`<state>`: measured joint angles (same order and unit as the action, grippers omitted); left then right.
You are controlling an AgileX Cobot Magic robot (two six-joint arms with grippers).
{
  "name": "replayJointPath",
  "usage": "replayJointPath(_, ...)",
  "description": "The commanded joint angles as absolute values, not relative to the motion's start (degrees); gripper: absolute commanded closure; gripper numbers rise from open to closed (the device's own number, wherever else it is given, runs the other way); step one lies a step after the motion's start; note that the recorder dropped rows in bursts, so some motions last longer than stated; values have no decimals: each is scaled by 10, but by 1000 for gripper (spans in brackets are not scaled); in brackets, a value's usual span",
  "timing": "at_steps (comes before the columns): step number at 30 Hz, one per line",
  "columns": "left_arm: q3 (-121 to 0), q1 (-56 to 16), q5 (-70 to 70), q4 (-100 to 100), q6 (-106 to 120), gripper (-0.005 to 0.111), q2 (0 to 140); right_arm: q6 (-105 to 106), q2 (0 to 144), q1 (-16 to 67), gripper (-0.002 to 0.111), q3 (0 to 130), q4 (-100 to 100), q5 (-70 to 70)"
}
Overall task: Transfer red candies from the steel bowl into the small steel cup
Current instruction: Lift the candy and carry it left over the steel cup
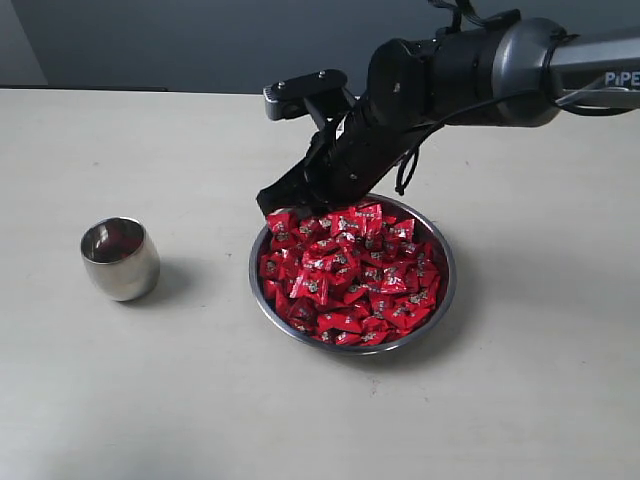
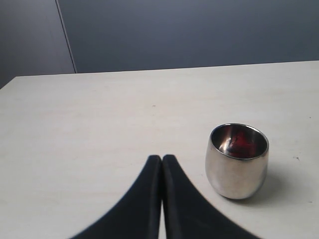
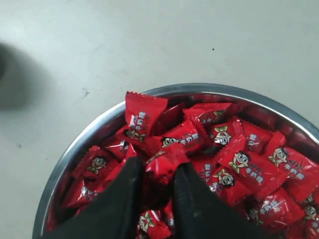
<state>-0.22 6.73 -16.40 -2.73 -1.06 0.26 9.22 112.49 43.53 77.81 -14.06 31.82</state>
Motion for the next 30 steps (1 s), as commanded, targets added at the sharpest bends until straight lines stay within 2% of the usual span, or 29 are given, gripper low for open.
replayJointPath(1,0,68,-163,-26,-11,106,0,90,1120,434,96,780,-135,323)
replayJointPath(12,0,68,-163,-26,-11,106,0,166,1120,434,96,789,-226,309)
replayJointPath(26,0,68,-163,-26,-11,106,0,286,1167,437,96,913,-381,365)
replayJointPath(30,0,68,-163,-26,-11,106,0,295,1188,462,96,950,-375,380)
